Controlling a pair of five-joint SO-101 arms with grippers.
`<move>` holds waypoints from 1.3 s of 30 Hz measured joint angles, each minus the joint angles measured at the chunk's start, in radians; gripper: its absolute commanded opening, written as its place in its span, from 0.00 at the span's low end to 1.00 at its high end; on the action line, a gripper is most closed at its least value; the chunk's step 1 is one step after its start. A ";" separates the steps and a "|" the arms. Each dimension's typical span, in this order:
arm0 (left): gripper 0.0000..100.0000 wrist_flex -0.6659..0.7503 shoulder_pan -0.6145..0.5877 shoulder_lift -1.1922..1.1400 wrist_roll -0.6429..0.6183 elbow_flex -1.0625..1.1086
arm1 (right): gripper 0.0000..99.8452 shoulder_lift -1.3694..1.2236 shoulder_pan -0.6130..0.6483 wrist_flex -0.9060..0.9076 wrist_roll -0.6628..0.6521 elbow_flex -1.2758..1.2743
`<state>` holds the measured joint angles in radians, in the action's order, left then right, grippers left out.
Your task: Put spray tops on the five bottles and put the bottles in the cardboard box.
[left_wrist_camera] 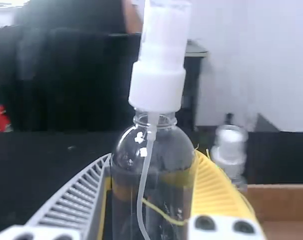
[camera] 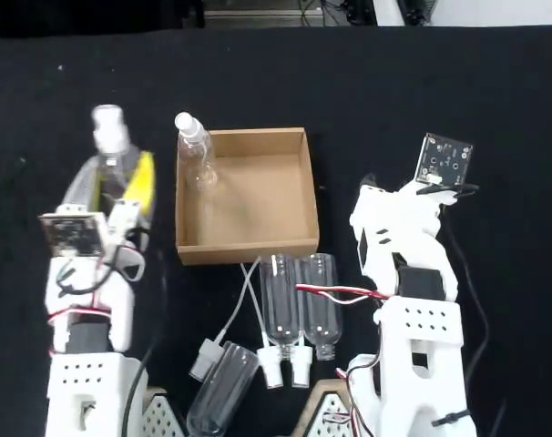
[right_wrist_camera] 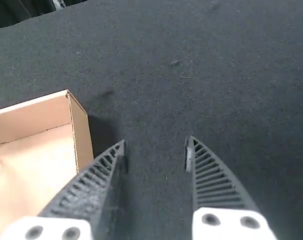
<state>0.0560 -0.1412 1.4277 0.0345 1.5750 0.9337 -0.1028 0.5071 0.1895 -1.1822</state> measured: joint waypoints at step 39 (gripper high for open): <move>0.04 0.784 -0.700 -1.217 0.000 -0.244 | 0.17 0.000 0.000 0.000 0.000 0.000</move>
<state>0.8401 -0.8408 0.2110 0.0345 1.3311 0.9337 -0.1028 0.5071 0.1895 -1.1822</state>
